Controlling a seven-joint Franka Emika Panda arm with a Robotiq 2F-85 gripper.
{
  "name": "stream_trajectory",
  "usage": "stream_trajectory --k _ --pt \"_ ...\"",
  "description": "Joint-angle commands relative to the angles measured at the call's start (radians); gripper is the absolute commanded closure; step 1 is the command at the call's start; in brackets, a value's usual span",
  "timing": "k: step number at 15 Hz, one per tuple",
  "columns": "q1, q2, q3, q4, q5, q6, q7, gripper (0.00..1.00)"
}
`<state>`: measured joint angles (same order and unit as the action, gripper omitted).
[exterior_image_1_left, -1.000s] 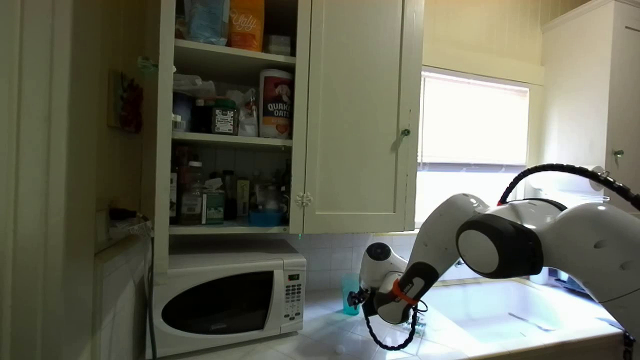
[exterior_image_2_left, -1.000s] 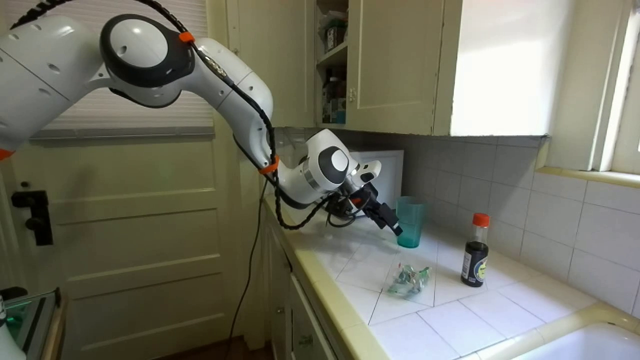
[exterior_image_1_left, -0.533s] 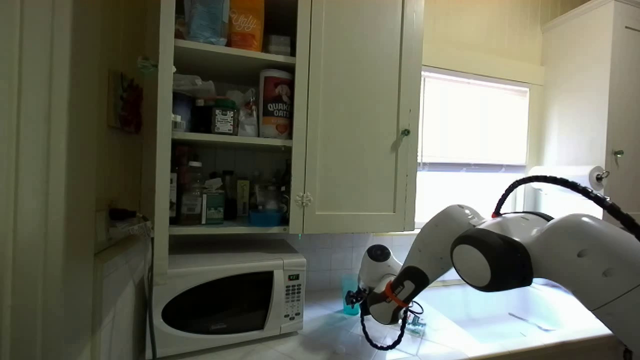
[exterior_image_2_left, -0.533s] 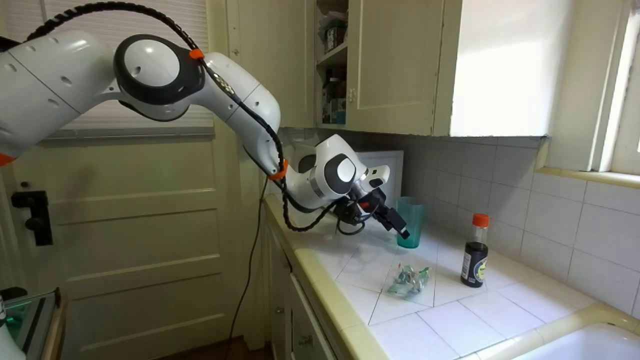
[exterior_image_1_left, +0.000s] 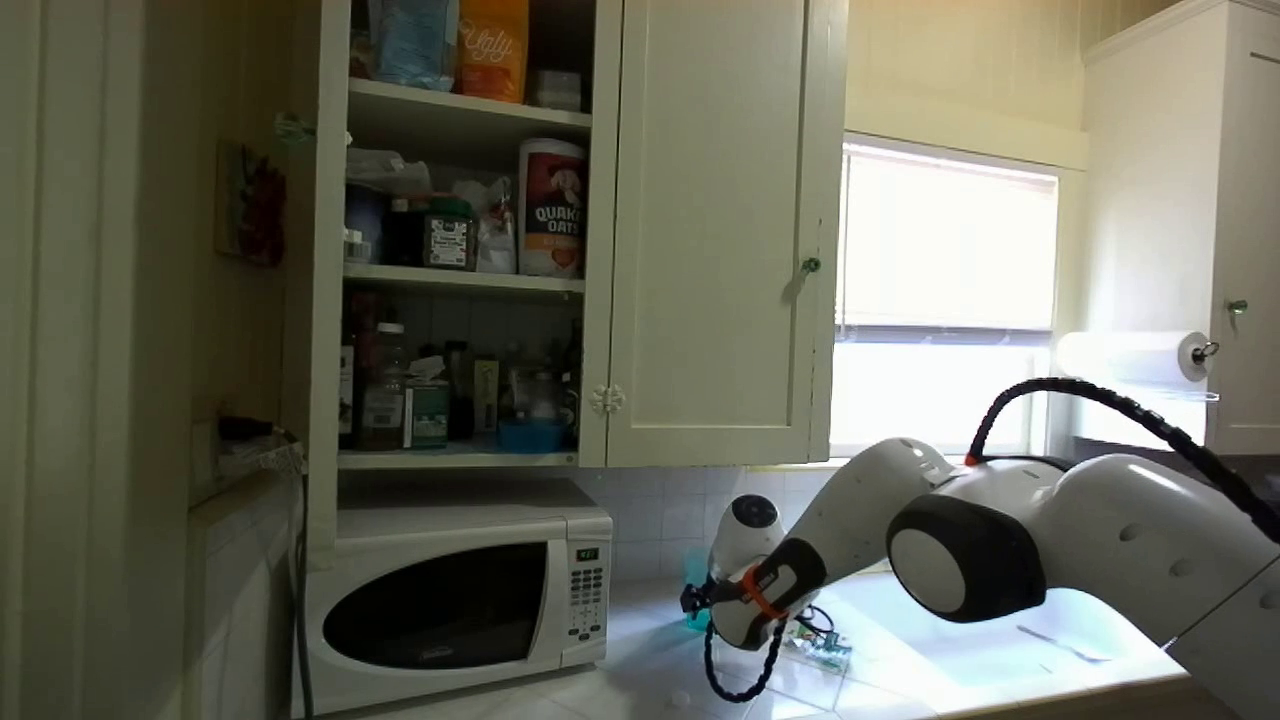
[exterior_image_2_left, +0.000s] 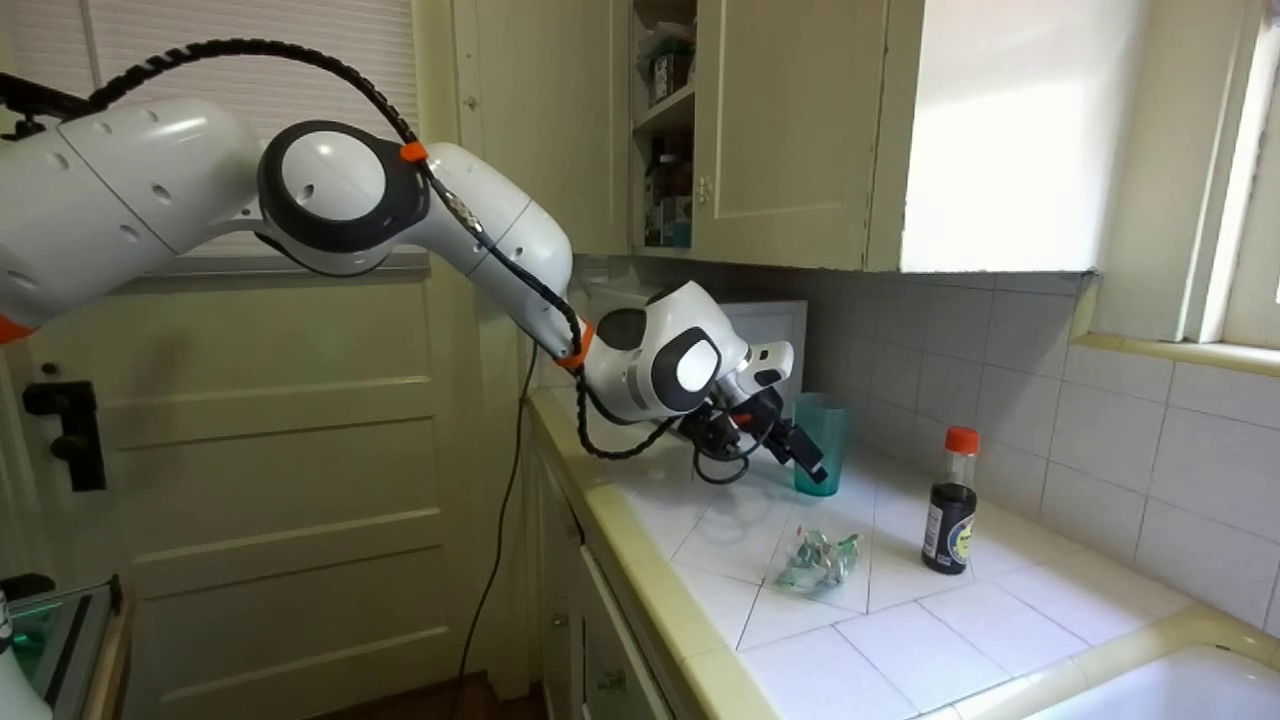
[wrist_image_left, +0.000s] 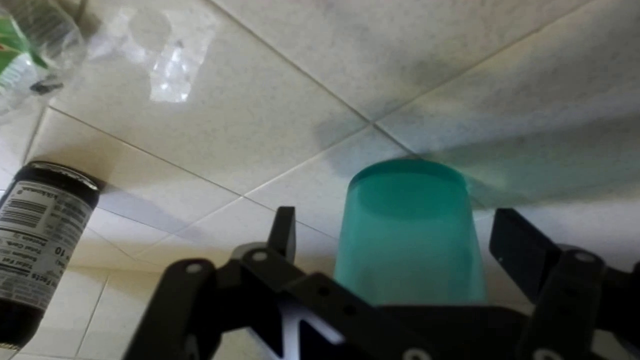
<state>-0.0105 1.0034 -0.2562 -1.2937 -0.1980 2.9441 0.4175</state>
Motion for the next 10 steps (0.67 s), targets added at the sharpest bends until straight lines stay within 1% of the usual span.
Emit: stream_trajectory --k 1,2,10 --pt "0.010 0.060 -0.028 0.084 0.077 -0.039 -0.039 0.00" --pt "0.017 0.025 -0.029 0.027 0.079 -0.004 -0.048 0.00" --pt "0.021 0.040 -0.046 0.051 0.094 -0.004 -0.060 0.00"
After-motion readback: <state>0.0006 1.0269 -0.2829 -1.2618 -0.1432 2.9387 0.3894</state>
